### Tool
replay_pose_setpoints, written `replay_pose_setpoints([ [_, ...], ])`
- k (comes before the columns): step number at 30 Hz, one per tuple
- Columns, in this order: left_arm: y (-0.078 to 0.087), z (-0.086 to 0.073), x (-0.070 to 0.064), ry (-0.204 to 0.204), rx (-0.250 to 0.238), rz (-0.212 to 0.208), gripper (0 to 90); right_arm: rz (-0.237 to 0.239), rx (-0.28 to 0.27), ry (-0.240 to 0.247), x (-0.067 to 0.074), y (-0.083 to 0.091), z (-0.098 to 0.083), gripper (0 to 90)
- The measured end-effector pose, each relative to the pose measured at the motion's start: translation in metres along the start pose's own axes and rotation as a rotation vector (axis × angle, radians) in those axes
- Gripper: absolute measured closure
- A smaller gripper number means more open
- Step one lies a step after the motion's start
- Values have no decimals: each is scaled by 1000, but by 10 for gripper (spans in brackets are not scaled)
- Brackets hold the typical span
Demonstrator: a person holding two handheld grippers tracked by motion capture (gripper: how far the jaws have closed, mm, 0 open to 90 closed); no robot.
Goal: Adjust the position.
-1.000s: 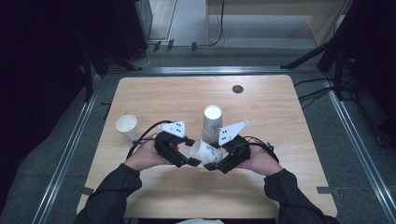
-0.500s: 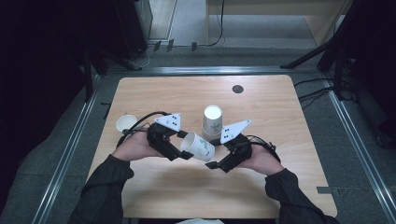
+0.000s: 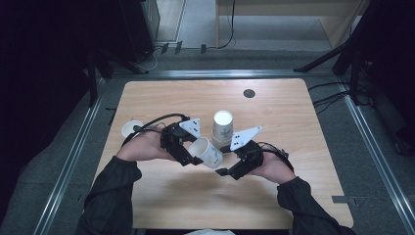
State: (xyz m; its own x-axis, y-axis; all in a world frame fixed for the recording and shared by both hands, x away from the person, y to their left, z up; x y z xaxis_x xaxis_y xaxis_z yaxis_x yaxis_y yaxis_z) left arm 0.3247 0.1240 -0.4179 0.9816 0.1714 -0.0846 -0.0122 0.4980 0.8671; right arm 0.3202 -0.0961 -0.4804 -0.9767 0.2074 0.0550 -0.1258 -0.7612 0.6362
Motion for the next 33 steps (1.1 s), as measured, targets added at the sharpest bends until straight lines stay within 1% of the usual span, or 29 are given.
replay_pose_setpoints([
  [3,-3,1,-1,5,17,9,275,5,12,0,-1,-5,-1,236],
  [6,-5,2,-3,11,32,8,276,8,26,8,0,-12,-1,240],
  [7,-6,3,-4,13,41,6,276,13,31,3,1,-13,-1,243],
  [8,-7,3,-5,11,45,5,276,15,29,12,2,-15,-1,245],
  [13,-10,8,-10,-3,40,-7,272,23,39,19,5,-21,0,269],
  [14,-10,8,-10,-7,35,-5,271,28,40,20,5,-21,0,279],
  [18,-14,10,-12,-17,38,-21,270,33,36,20,6,-21,1,350],
  [20,-15,9,-11,-14,39,-29,270,39,41,26,7,-21,1,355],
  [24,-15,8,-10,-12,29,-37,259,42,46,27,7,-21,1,360],
  [26,-15,7,-9,-19,16,-36,239,40,45,26,7,-20,1,359],
  [30,-13,5,-8,-13,-13,-38,205,31,38,32,6,-18,2,357],
  [33,-10,1,-8,-18,-36,-29,188,25,30,28,5,-15,3,356],
])
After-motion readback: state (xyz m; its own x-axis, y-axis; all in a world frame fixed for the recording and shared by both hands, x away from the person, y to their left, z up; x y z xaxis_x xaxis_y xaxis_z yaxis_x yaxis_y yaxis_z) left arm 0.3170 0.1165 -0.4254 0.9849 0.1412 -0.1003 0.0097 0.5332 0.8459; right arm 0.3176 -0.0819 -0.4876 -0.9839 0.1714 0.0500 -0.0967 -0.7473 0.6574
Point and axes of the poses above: each handheld gripper's, and its own axes: y roughly backward along the jaws, z roughly out of its top, x roughly to its left, the point moved 1 cm from there along -y, roughly forward along the jaws, and after that the axes turned 4 degrees about -z, right-handed, at the moved point
